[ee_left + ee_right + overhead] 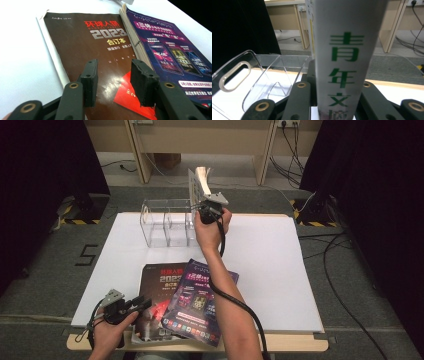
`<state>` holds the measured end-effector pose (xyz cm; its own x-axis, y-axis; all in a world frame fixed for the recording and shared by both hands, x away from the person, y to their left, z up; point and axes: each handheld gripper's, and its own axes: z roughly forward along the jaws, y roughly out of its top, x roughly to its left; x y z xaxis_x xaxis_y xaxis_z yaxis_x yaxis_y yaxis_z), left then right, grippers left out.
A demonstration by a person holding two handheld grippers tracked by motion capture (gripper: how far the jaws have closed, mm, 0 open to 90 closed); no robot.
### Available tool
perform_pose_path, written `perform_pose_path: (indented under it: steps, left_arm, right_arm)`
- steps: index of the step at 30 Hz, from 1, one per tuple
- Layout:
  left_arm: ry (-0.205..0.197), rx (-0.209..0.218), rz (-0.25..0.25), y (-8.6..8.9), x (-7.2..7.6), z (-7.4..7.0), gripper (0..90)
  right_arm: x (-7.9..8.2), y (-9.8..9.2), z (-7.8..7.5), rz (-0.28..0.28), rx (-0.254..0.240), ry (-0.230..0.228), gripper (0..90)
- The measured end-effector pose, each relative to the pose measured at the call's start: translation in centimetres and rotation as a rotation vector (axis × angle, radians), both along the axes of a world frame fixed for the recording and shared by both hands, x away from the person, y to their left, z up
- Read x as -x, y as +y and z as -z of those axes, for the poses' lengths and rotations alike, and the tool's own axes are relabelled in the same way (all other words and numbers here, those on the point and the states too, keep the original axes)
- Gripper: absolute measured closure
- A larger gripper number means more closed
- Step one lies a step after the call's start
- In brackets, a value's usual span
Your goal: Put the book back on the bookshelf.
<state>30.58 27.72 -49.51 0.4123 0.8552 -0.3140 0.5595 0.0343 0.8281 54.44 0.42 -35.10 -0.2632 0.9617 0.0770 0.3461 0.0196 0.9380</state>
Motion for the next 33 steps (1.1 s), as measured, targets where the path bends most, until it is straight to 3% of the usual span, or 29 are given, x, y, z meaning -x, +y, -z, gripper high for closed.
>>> perform_pose_path:
  steps: [7,25,33]
  left_arm:
    - [-0.002,-0.004,0.000,0.0,0.1,0.0,57.3]
    - [-0.006,-0.004,0.000,-0.2,0.2,-0.1,57.1]
    - [-0.006,-0.007,0.002,-0.3,0.3,-0.1,57.0]
  right_arm:
    - [0.8,-0.4,1.0,0.006,0.022,-0.019,73.7]
    - [1.7,-1.2,0.6,-0.023,0.032,0.003,66.9]
    - [2.9,-1.9,0.5,-0.036,0.010,0.002,65.7]
